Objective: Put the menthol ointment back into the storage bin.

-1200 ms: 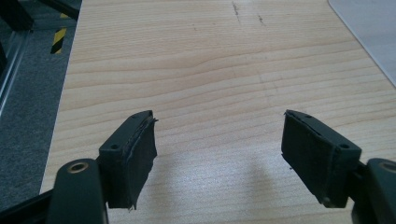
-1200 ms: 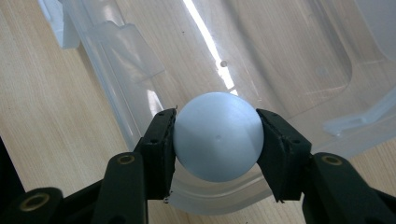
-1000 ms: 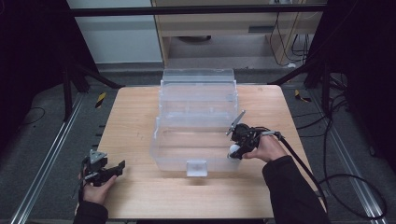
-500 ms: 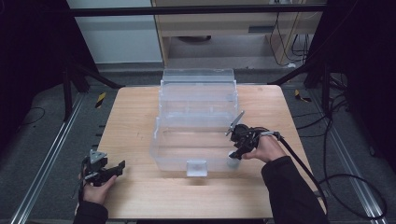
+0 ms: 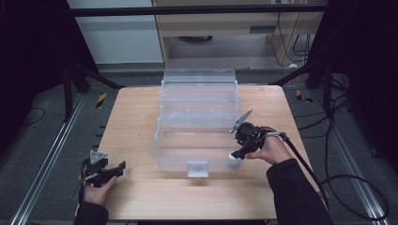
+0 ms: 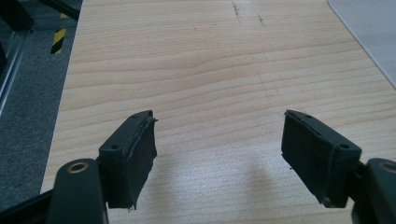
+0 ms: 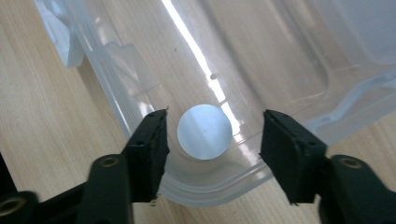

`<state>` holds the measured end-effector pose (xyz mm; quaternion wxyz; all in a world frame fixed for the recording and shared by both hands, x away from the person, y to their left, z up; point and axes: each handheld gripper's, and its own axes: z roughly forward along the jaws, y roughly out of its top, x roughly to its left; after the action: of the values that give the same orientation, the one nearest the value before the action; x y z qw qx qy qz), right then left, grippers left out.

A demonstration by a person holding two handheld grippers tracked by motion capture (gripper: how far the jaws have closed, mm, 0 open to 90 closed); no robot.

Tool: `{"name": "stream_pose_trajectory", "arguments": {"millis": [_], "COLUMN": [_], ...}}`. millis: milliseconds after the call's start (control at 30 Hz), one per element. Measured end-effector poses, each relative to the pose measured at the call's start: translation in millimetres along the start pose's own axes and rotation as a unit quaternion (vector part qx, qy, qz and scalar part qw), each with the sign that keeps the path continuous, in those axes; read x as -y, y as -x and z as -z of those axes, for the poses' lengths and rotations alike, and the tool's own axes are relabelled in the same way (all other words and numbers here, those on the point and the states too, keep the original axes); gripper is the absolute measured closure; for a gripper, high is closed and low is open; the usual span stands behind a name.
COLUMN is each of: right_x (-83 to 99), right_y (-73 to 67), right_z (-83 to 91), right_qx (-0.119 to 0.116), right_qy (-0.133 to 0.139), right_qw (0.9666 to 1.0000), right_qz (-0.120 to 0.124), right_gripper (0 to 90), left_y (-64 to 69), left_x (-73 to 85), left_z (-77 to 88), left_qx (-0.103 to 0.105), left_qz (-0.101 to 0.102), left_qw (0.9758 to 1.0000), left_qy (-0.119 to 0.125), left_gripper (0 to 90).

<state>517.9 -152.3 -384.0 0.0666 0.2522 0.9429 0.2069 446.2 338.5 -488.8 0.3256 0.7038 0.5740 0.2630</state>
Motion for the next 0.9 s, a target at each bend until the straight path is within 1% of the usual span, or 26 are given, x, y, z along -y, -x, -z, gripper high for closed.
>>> {"name": "stream_pose_trajectory", "arguments": {"millis": [33, 67, 133, 200, 267, 300, 367, 400, 433, 467, 567, 633, 667, 767, 800, 833, 900], "right_x": [0.9, 1.8, 5.3, 10.0, 15.7, 20.1, 27.1, 32.3, 35.9, 45.0, 61.9, 73.6, 79.4, 96.7, 102.1, 107.3, 117.0], "right_y": [-0.7, -0.8, -0.9, 0.0, 1.1, 1.6, 2.4, 2.4, 2.8, 3.4, 4.8, 5.6, 6.4, 8.1, 8.5, 9.2, 10.8], "right_z": [3.5, 5.7, 12.2, 18.9, 26.0, 30.0, 35.1, 38.0, 39.2, 41.0, 40.6, 38.4, 37.2, 32.2, 29.9, 27.3, 21.6], "right_qx": [0.006, 0.009, 0.020, 0.032, 0.045, 0.053, 0.062, 0.071, 0.074, 0.085, 0.093, 0.094, 0.097, 0.099, 0.100, 0.099, 0.097], "right_qy": [0.010, 0.016, 0.038, 0.062, 0.085, 0.101, 0.124, 0.137, 0.146, 0.161, 0.181, 0.192, 0.197, 0.221, 0.225, 0.229, 0.234], "right_qw": [0.9999, 0.9998, 0.9989, 0.9972, 0.9944, 0.9919, 0.9881, 0.9846, 0.9826, 0.9781, 0.9713, 0.9663, 0.9636, 0.9537, 0.9506, 0.9480, 0.9440], "right_qz": [-0.006, -0.009, -0.015, -0.027, -0.043, -0.055, -0.066, -0.082, -0.087, -0.101, -0.123, -0.144, -0.152, -0.179, -0.189, -0.197, -0.212], "right_gripper": [36.7, 36.0, 32.6, 30.0, 24.8, 24.6, 21.4, 19.4, 18.9, 18.5, 17.9, 17.5, 17.4, 17.0, 16.5, 15.7, 15.5], "left_y": [0.0, 0.1, 0.3, 0.3, 0.3, 0.3, 0.4, 0.5, 0.5, 0.5, 0.5, 0.4, 0.4, 0.5, 0.5, 0.5, 0.2], "left_x": [0.0, 0.0, 0.1, 0.2, 0.2, 0.2, 0.3, 0.3, 0.3, 0.3, 0.3, 0.3, 0.3, 0.2, 0.1, 0.0, 0.0], "left_z": [0.0, 0.1, 0.1, 0.1, 0.2, 0.2, 0.3, 0.3, 0.2, 0.3, 0.6, 0.5, 0.6, 1.2, 1.4, 1.6, 1.9], "left_qx": [0.000, 0.000, 0.000, 0.000, 0.000, 0.000, 0.000, -0.001, -0.001, -0.001, -0.001, -0.001, -0.002, -0.001, 0.000, 0.001, 0.001], "left_qz": [0.000, 0.000, -0.001, -0.001, -0.001, -0.001, -0.001, -0.001, -0.001, -0.002, -0.002, 0.000, 0.000, 0.000, 0.000, 0.001, 0.001], "left_qw": [1.0000, 1.0000, 1.0000, 1.0000, 1.0000, 1.0000, 1.0000, 1.0000, 1.0000, 1.0000, 1.0000, 1.0000, 1.0000, 1.0000, 1.0000, 1.0000, 1.0000], "left_qy": [0.000, 0.000, -0.001, -0.001, 0.000, -0.001, -0.001, -0.001, -0.001, -0.002, -0.001, 0.000, 0.000, -0.001, 0.000, -0.001, 0.000], "left_gripper": [25.5, 25.5, 25.5, 25.5, 25.4, 25.5, 25.5, 25.5, 25.4, 25.4, 25.4, 25.4, 25.5, 25.9, 26.1, 26.5, 27.6]}}
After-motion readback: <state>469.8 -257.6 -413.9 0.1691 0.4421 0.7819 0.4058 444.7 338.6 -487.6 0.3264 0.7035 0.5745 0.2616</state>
